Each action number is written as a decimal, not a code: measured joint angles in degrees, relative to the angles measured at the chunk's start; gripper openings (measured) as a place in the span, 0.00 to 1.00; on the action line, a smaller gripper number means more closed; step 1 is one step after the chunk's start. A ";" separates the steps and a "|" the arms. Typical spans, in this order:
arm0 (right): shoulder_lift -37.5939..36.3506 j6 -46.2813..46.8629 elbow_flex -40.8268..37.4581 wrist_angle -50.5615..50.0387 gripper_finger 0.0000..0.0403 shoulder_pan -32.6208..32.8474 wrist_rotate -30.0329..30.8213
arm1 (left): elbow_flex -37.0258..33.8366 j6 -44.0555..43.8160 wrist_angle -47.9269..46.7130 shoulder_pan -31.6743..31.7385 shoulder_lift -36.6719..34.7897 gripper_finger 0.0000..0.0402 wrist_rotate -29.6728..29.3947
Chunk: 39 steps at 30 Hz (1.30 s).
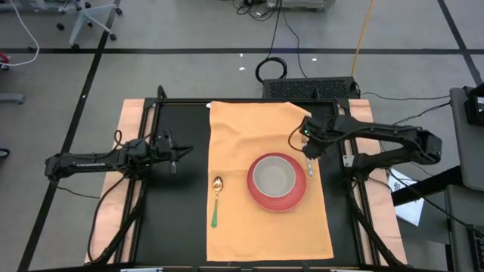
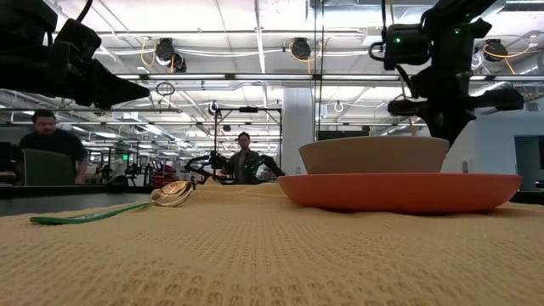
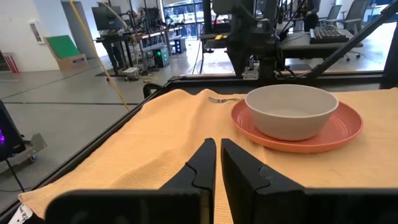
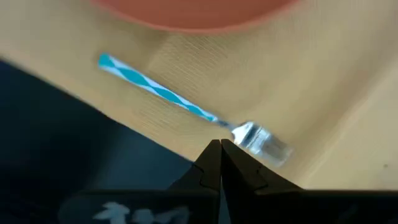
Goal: Set table place
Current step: Put the fork to the right of the plate on the napkin
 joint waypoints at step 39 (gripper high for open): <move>-0.22 86.12 -0.31 8.91 0.00 1.57 -2.07 | 0.00 1.18 2.76 0.00 0.00 0.08 -0.57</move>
